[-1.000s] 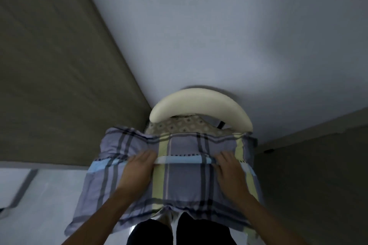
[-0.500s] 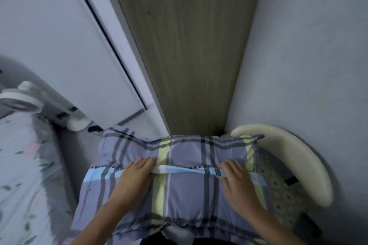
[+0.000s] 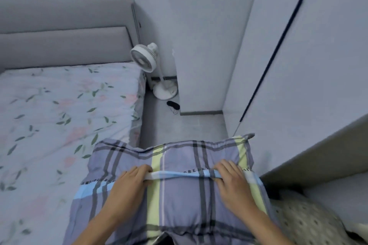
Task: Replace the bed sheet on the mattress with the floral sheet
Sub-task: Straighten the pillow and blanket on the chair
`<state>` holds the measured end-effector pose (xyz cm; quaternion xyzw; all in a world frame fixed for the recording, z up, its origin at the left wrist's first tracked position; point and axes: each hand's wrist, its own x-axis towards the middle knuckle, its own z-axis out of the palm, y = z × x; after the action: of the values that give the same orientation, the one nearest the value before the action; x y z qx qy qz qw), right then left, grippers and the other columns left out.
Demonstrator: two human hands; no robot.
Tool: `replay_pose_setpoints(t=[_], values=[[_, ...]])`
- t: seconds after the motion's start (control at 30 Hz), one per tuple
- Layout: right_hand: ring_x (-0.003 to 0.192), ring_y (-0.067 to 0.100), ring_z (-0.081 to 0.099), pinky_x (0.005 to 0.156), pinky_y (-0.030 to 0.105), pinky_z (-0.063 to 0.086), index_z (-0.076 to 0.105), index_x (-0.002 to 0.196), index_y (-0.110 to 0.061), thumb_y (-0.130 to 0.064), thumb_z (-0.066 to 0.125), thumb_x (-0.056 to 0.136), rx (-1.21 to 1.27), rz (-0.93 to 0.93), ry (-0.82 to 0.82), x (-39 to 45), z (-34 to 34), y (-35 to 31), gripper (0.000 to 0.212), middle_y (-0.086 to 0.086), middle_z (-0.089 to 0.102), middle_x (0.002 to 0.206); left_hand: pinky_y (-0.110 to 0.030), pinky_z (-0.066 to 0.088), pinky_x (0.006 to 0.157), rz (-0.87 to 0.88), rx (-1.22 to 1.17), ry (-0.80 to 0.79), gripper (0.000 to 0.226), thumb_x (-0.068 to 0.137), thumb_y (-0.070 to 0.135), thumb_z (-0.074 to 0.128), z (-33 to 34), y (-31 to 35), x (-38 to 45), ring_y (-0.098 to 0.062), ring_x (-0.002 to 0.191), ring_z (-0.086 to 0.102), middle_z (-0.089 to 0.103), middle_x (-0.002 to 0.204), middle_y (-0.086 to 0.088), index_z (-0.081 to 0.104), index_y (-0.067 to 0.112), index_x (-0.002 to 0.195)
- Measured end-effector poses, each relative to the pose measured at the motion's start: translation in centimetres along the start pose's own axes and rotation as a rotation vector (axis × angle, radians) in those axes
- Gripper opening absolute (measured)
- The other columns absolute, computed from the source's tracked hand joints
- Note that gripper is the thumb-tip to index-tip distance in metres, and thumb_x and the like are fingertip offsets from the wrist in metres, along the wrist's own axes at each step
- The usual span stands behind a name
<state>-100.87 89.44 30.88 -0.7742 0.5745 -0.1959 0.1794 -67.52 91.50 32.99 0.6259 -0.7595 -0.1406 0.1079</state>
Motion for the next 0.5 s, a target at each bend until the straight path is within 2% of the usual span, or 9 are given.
replay_pose_setpoints(t=[0.07, 0.13, 0.27, 0.5], values=[[0.090, 0.010, 0.043, 0.076, 0.031, 0.044, 0.039, 0.096, -0.039, -0.012, 0.069, 0.090, 0.001, -0.041, -0.017, 4.8, 2.1, -2.3, 0.040, -0.021, 0.039, 0.097, -0.034, 0.043, 0.070, -0.005, -0.003, 0.014, 0.015, 0.103, 0.025, 0.055, -1.1, -4.3, 1.5, -0.011, 0.085, 0.055, 0.058, 0.098, 0.020, 0.054, 0.037, 0.112], [0.088, 0.009, 0.041, 0.076, 0.031, 0.042, 0.034, 0.096, -0.041, -0.014, 0.068, 0.092, -0.002, -0.067, -0.036, 9.1, 3.7, -4.3, 0.044, -0.021, 0.038, 0.095, -0.035, 0.043, 0.066, -0.002, 0.020, 0.023, 0.008, 0.104, 0.031, 0.047, -2.0, -8.2, 3.3, -0.014, 0.081, 0.055, 0.057, 0.093, 0.018, 0.053, 0.037, 0.105], [0.086, 0.010, 0.040, 0.075, 0.031, 0.041, 0.040, 0.093, -0.037, -0.016, 0.068, 0.093, 0.000, -0.080, -0.080, 16.8, 5.9, -6.3, 0.035, -0.019, 0.039, 0.092, -0.034, 0.038, 0.061, -0.012, 0.024, 0.065, 0.014, 0.103, 0.037, 0.040, -3.4, -13.8, 8.2, -0.014, 0.075, 0.051, 0.052, 0.086, 0.016, 0.052, 0.033, 0.096], [0.086, 0.009, 0.038, 0.076, 0.030, 0.037, 0.046, 0.095, -0.032, -0.018, 0.065, 0.096, 0.014, -0.165, -0.162, 33.5, 10.4, -4.2, 0.024, -0.019, 0.039, 0.093, -0.032, 0.033, 0.060, -0.096, 0.027, 0.102, 0.013, 0.102, 0.036, 0.039, -3.5, -21.3, 20.2, -0.013, 0.072, 0.046, 0.049, 0.083, 0.016, 0.049, 0.033, 0.094]])
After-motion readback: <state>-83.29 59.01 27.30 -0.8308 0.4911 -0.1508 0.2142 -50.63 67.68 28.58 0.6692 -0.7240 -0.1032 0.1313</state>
